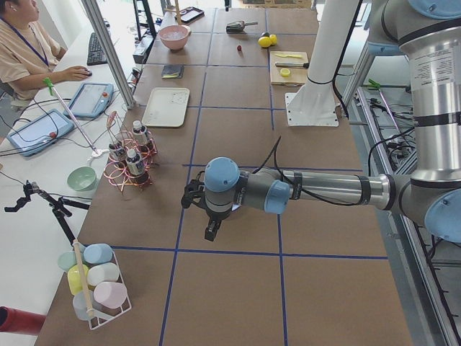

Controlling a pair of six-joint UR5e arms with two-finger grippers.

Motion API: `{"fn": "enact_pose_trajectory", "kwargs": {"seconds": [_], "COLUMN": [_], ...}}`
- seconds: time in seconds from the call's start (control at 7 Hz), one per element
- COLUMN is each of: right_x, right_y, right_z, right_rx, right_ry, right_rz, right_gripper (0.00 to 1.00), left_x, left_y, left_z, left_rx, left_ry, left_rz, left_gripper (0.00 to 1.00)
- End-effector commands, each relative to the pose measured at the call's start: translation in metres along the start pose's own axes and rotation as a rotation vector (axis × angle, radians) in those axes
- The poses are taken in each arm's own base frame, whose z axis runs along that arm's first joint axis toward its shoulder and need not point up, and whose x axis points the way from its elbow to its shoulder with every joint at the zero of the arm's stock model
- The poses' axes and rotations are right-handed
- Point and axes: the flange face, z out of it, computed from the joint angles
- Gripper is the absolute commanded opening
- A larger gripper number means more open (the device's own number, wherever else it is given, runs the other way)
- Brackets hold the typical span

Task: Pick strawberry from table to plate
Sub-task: 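Move the left gripper down toward the light blue plate's rim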

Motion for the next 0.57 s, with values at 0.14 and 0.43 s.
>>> {"fn": "enact_pose_trajectory", "kwargs": {"seconds": [0.14, 0.43], "right_x": [0.001, 0.000], "right_y": [0.001, 0.000], "right_z": [0.001, 0.000], "right_rx": [-0.002, -0.001], "right_ry": [0.000, 0.000], "right_rz": [0.002, 0.000], "right_gripper": [1.00, 1.00], "left_x": [0.027, 0.065], "left_y": [-0.029, -0.061], "left_z": [0.076, 0.115], "left_rx": [0.013, -0.011], "left_ry": [0.061, 0.047], "left_rz": [-0.013, -0.080], "left_gripper": [1.00, 1.00]}}
